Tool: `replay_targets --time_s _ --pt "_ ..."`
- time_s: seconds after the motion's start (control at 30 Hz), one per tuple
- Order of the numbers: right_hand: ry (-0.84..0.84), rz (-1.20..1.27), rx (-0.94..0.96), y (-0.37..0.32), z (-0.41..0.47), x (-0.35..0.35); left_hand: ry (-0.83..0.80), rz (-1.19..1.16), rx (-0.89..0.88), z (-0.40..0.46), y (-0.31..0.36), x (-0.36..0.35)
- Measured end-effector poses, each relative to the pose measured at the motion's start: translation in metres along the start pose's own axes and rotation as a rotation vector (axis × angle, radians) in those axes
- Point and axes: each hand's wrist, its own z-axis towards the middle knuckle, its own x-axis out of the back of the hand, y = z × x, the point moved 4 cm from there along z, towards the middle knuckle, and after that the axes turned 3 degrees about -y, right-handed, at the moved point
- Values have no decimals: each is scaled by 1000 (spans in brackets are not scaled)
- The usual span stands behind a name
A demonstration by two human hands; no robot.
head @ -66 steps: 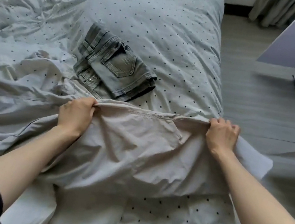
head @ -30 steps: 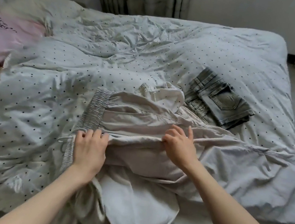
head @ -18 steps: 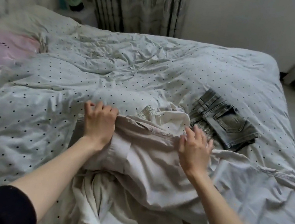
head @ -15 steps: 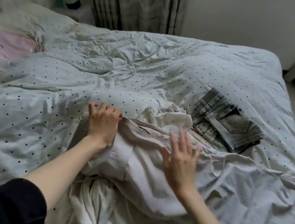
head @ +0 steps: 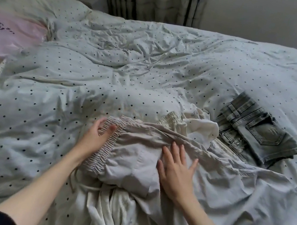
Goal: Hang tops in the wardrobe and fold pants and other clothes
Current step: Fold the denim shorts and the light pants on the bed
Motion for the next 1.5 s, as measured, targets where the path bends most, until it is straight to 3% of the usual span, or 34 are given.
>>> replay_targets --time_s 0.1,0.17,0.23,0.3,0.4,0.5,0.57,0.6,0.67,0.7,0.83,0.97,1.17,1.3,1.5 --pt "176 85 80 -31 -3 18 -108 -43 25 2 -1 2" --pt "153 111 253 -58 -2 22 -178 -45 -5 4 3 4" --pt "-41 76 379 -79 2 19 -234 -31 -8 7 -1 8" --pt "-253 -22 400 -82 7 16 -273 -84 5 10 -7 14" --pt "-438 -122 386 -70 9 22 -329 -203 23 8 -11 23" --pt "-558 178 344 -70 13 41 -356 -253 44 9 -14 34" --pt "-452 516 253 -75 25 59 -394 -295 79 9 -17 39" --pt "-319 558 201 -76 33 67 -414 -315 105 8 -19 41" --pt "-49 288 160 -82 48 75 -450 -345 147 5 -24 41" --pt "-10 142 176 -91 56 74 -461 -358 161 3 -27 42" --pt "-170 14 257 -134 85 59 -516 -407 209 -7 -42 39" --pt "-177 -16 264 -150 100 49 -557 -375 223 -16 -53 33" --pt "-74 253 123 -144 116 60 -550 -430 235 -22 -59 39" --pt "4 -32 213 -147 104 53 -515 -373 223 -24 -58 34" --pt "254 -190 362 -151 11 29 -356 -335 231 -23 -56 34"
